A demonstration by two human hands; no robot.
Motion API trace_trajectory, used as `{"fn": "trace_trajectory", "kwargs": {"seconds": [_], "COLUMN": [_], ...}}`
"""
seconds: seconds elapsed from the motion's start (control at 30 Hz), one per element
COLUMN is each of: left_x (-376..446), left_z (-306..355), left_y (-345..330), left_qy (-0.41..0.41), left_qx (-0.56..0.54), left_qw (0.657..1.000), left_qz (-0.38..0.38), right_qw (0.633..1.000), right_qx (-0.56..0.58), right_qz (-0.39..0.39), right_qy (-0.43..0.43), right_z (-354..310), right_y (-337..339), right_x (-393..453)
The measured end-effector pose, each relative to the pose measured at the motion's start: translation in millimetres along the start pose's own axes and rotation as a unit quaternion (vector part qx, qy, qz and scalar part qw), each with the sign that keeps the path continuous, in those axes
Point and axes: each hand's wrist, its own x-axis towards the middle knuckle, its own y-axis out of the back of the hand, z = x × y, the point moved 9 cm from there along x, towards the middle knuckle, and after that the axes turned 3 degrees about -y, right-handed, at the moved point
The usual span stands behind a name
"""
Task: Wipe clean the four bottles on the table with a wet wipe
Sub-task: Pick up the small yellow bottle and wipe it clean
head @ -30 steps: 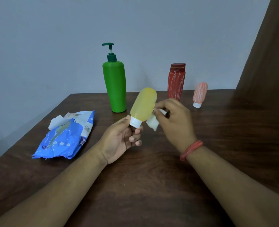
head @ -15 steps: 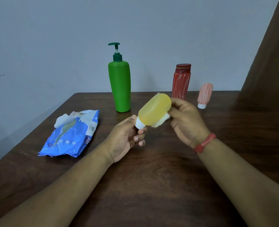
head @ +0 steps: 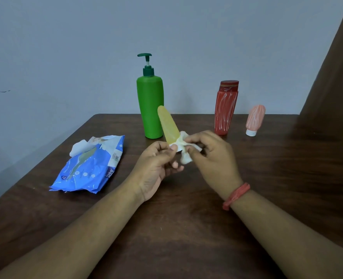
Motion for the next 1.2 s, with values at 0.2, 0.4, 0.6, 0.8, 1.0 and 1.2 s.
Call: {"fn": "trace_trajectory", "kwargs": {"seconds": [0.2,0.4,0.6,0.8,1.0,1.2], "left_x": [0,-1,0,4,10,13], "left_z": [4,2,8,6,14,8], "left_y": [7,4,14,12,29,43], "left_qy": [-0.016,-0.014,-0.039,-0.056,-0.088,-0.060], "left_qx": [-0.021,0.025,0.071,0.138,0.192,0.311], "left_qw": [0.997,0.996,0.990,0.984,0.970,0.935], "left_qz": [0.069,0.088,0.117,0.095,0.124,0.162], "right_qw": [0.983,0.862,0.795,0.788,0.785,0.827], "right_qx": [0.112,0.376,0.456,0.458,0.493,0.426], "right_qz": [-0.001,0.062,0.020,0.053,-0.002,0.096], "right_qy": [-0.142,-0.334,-0.399,-0.407,-0.375,-0.353], "right_z": [15,43,47,55,55,87], "right_y": [-14,-27,-46,-39,-39,8], "right_x": [-7,-23,-30,-29,-17,0]}}
